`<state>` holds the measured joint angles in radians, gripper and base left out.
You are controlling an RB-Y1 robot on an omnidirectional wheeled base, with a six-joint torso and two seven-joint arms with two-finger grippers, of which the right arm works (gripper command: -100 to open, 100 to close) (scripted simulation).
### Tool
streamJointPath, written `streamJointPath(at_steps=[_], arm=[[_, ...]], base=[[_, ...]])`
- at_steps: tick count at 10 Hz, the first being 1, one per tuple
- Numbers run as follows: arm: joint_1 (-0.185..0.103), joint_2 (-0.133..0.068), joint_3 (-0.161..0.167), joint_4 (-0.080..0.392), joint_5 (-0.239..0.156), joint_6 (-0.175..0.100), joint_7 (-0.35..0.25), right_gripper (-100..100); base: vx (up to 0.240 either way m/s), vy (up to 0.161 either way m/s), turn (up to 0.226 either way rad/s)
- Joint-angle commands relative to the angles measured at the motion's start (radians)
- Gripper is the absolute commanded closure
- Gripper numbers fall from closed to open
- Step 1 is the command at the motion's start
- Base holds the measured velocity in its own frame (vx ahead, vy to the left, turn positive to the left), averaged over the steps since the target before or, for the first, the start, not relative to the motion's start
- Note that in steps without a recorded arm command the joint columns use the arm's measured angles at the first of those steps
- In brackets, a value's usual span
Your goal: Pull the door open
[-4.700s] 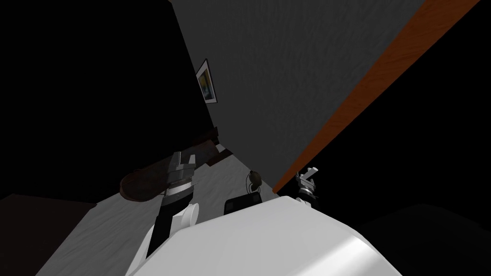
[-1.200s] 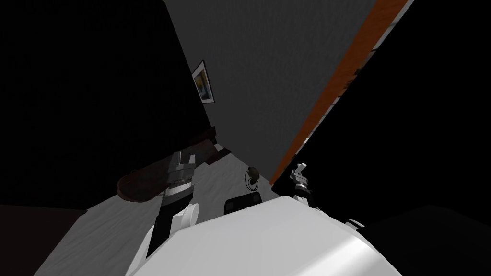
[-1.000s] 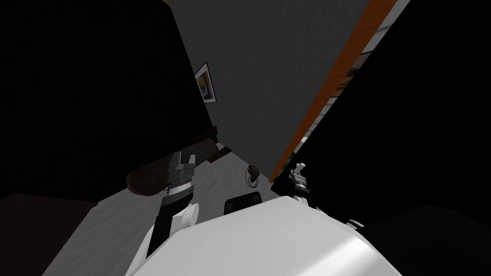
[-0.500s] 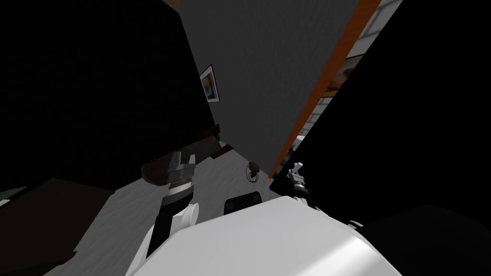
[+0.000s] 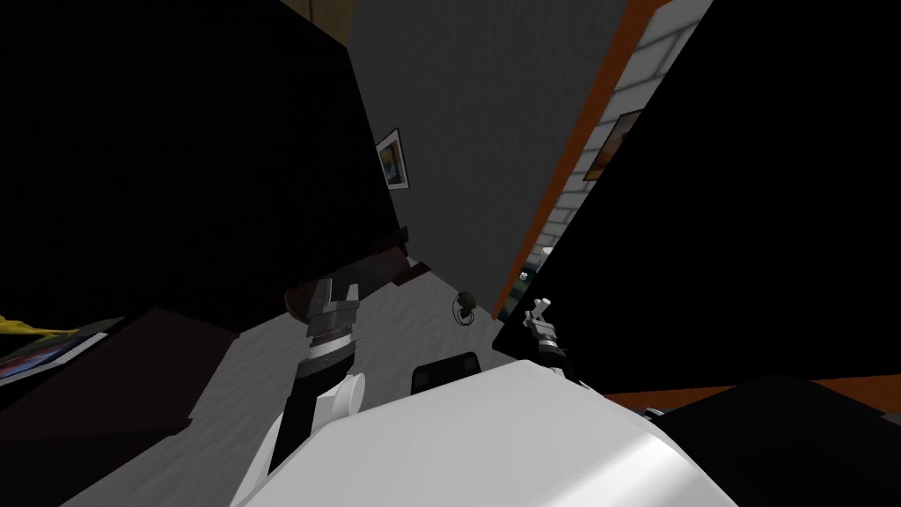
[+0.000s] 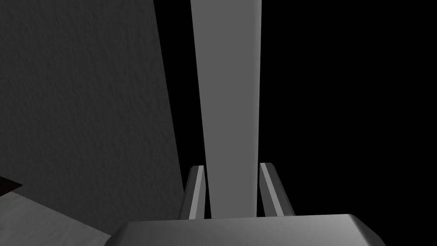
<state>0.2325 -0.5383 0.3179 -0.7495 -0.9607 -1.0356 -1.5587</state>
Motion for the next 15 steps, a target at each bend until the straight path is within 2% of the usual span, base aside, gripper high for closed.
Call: streamJointPath(at_steps=[1, 2, 7, 9, 10, 11, 15], arm=[[0.0, 0.0, 0.0, 0.0, 0.0, 0.0, 0.0, 100], [0.009, -0.005, 0.024, -0.008, 0.015, -0.01, -0.011, 100], [0.033, -0.029, 0.091, -0.037, 0.059, -0.047, -0.043, 100], [0.041, -0.037, 0.113, -0.047, 0.073, -0.059, -0.053, 100], [0.038, -0.036, 0.105, -0.046, 0.068, -0.053, -0.049, 100], [0.046, -0.042, 0.127, -0.052, 0.082, -0.066, -0.057, 100], [0.065, -0.061, 0.18, -0.069, 0.117, -0.104, -0.076, 100]], base=[[-0.105, 0.021, 0.011], [-0.172, 0.005, 0.055], [-0.221, 0.001, 0.048], [-0.223, 0.002, 0.044], [-0.106, 0.012, 0.017], [-0.132, -0.008, 0.037], [-0.206, -0.038, 0.051]])
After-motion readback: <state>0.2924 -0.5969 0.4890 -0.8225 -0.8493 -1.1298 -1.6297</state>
